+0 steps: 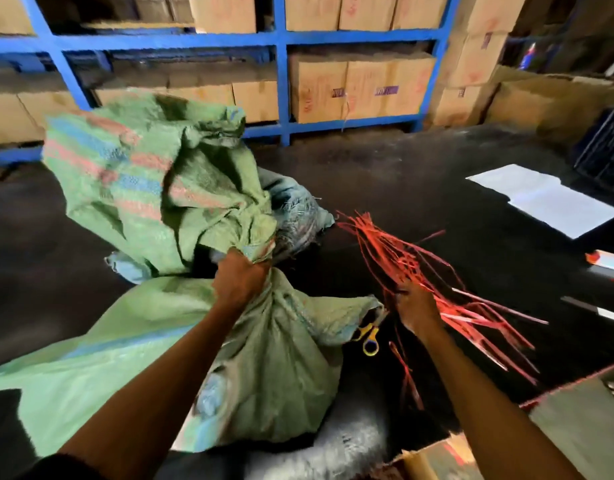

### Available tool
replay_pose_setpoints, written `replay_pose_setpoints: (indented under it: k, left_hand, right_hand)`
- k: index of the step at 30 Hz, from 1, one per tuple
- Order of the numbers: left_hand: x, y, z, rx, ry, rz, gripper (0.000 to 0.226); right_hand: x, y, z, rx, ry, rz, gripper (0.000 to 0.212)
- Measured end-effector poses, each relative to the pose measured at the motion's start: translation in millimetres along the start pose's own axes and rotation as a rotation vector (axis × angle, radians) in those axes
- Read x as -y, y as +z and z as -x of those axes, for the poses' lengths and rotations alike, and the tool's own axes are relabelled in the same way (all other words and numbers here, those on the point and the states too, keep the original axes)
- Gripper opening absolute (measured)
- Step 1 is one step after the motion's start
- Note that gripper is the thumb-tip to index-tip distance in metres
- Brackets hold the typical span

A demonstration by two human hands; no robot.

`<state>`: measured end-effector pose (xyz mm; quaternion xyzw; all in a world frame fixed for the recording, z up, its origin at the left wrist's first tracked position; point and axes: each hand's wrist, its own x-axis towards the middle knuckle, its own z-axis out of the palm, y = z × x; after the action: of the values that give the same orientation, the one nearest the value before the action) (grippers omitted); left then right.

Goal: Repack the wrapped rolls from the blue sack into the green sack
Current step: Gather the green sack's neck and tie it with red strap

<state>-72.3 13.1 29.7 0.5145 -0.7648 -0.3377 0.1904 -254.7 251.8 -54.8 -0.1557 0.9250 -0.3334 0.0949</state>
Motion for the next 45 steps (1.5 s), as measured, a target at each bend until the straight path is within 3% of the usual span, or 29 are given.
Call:
replay_pose_setpoints:
  k: [3,6,12,14,16,18,21,23,27,29,30,33,35,39,43,45]
  left_hand:
    - [3.9,7.8,-0.5,-0.04,0.015,-0.06,0.058]
    - [2.1,10.2,-1.2,-0.075,0.022,-0.098,0.055]
    - [7.7,7.1,-0.4,-0.069,0.038,0.038,0.062]
    - [14.2,5.1,-0.6,-0.059,0.061,0.192,0.057]
    - [21.7,2.7,0.4,-0.032,0.057,0.355,0.057]
    - [23.3,-4.1,4.5,0.025,0.045,0.539,0.041]
    - [15.9,-24.9,16.6,0.085,0.033,0.821,0.033]
    - [22.2,-38.3,19.0,0.102,-0.012,0.952,0.037]
    - [57.9,-54.6,2.8,0.137,-0.104,1.106,0.094]
    - [55.4,-68.9,9.7,0.138,-0.085,1.124,0.091]
    - [52.4,-74.9,14.6,0.117,-0.023,1.127,0.075]
    - [43.8,-92.6,29.6,0.091,0.134,0.94,0.027]
    - [44.4,-107.1,35.8,0.12,0.177,0.812,0.024]
    - [41.1,-133.6,41.4,0.138,0.231,0.527,0.019]
    - [41.3,-136.9,21.4,-0.08,0.392,-0.003,0.06]
    - [42.0,-135.9,11.8,-0.095,0.367,-0.159,0.073]
  right_hand:
    - [-27.5,2.7,-18.1,0.03,0.03,0.269,0.039]
    - [-34.1,16.2,-27.8,0.067,-0.002,0.446,0.029]
    - [-35.3,26.6,-38.4,-0.038,-0.072,0.471,0.021]
    - [-22.3,22.6,-46.2,-0.1,-0.057,0.334,0.021]
    - [2.5,8.4,-55.7,-0.163,-0.009,0.029,0.023]
    - [32.7,-8.5,-65.5,-0.201,0.023,-0.265,0.021]
    - [87.0,-25.5,-71.4,-0.222,-0.117,-0.443,0.011]
    - [123.6,-21.2,-69.2,-0.173,-0.215,-0.456,0.013]
    - [203.2,19.1,-26.4,0.062,-0.561,-0.372,0.02]
    - [236.1,47.1,1.1,0.21,-0.707,-0.356,0.016]
    - [249.4,56.6,17.8,0.306,-0.739,-0.317,0.014]
    - [272.4,78.5,54.9,0.525,-0.729,-0.204,0.022]
    - [280.0,78.0,69.0,0.543,-0.729,-0.245,0.033]
    - [281.2,68.9,76.7,0.682,-0.779,-0.348,0.029]
    - [265.4,65.9,74.5,0.759,-0.58,-0.389,0.043]
    - [255.7,66.6,72.1,0.746,-0.443,-0.475,0.031]
